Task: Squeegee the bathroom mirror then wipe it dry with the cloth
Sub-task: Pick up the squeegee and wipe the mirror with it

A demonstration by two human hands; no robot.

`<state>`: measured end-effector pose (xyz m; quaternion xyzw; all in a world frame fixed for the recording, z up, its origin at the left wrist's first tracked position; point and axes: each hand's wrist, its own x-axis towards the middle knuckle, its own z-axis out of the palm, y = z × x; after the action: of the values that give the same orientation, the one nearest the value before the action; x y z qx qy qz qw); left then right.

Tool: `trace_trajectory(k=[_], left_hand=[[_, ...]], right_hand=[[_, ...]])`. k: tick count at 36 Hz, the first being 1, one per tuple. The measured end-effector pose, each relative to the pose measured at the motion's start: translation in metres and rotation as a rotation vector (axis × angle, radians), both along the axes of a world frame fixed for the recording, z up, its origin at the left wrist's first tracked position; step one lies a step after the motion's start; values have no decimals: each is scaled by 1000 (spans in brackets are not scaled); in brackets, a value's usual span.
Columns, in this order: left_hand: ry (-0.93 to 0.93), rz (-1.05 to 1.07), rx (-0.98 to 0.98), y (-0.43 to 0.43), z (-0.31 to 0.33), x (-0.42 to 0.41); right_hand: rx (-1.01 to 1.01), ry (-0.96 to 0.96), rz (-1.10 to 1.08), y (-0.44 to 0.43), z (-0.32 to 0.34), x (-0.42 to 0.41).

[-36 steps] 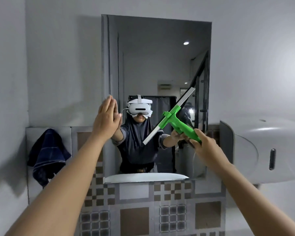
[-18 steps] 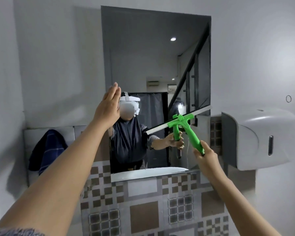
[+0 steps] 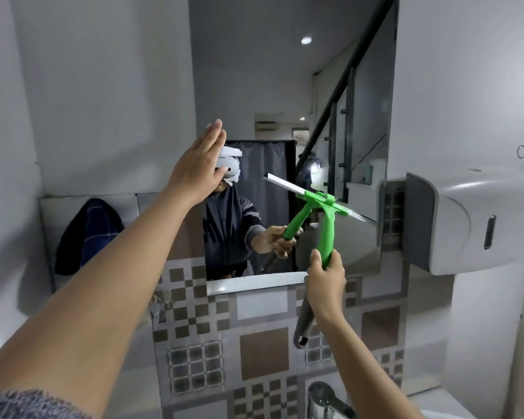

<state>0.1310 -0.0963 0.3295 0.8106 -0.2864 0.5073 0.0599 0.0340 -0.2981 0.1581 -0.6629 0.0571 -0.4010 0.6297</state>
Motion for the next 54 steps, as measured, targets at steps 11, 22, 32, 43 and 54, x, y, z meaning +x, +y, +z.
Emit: trace_trajectory(k=[11,22,32,43,54], left_hand=[[19,9,62,12,4,-7],[20,10,62,14,6,-6],[9,25,26,10,3,-5],[7,7,-27,4,-2,-6],[35,19,-142,-12,-16,-9]], right_hand=[[36,-39,-14,49,-10,-1],[-35,-6,17,61,-15,-2],[-96,-9,84,66,-20,-1],[-288,-41,93,59,-30,3],[-889,111,-109,-5,-19,-8]])
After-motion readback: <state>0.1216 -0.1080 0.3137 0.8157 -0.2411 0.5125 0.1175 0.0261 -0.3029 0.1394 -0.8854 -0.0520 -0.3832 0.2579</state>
